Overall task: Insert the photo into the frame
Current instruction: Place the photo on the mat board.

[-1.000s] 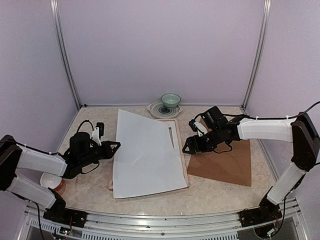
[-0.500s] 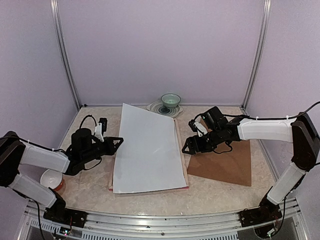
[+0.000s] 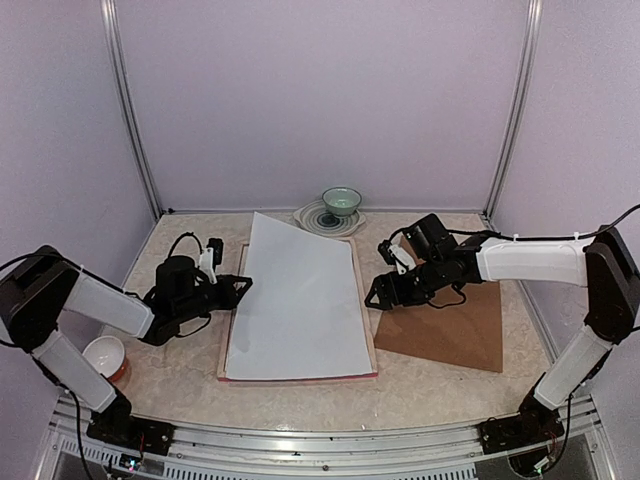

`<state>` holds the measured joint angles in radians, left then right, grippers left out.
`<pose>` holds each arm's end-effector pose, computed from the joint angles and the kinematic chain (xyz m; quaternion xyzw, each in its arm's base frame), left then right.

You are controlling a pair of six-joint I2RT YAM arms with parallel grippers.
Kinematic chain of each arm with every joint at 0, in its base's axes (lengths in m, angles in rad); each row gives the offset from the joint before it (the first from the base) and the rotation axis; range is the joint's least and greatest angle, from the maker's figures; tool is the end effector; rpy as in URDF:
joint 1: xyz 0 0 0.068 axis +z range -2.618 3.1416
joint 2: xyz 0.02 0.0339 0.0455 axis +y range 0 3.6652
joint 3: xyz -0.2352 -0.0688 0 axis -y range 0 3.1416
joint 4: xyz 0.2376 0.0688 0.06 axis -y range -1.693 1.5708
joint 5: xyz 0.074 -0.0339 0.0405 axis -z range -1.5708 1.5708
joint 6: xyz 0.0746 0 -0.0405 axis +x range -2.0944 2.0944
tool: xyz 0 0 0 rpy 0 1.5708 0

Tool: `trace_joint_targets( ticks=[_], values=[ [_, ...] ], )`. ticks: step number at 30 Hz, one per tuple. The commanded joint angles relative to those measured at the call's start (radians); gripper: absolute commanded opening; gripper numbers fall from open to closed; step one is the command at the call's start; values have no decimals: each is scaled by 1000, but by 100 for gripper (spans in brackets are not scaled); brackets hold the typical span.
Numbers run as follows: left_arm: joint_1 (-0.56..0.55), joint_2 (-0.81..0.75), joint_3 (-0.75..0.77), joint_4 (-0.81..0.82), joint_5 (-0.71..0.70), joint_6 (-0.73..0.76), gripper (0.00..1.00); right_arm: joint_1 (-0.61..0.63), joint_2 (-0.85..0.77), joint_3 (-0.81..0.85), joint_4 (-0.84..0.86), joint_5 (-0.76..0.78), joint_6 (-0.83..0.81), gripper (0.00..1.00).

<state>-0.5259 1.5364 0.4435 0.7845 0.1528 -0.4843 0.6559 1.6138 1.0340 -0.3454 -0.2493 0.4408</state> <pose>0.2669 -0.1681 0.1203 0.0618 0.8039 -0.3386 0.4851 0.2660 0.2279 0.1517 -0.1402 0.9313 0.2647 0.2071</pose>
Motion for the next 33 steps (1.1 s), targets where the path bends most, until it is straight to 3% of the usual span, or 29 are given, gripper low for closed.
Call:
trace_joint_targets(
  ticks=[1,33],
  values=[
    [11,47,40,56,9,-5,0,-11,-27,-12,11,-2,7,78],
    [70,236,128,49,-33,-85,0,-12,-10,-19,25,-10,9,78]
  ],
)
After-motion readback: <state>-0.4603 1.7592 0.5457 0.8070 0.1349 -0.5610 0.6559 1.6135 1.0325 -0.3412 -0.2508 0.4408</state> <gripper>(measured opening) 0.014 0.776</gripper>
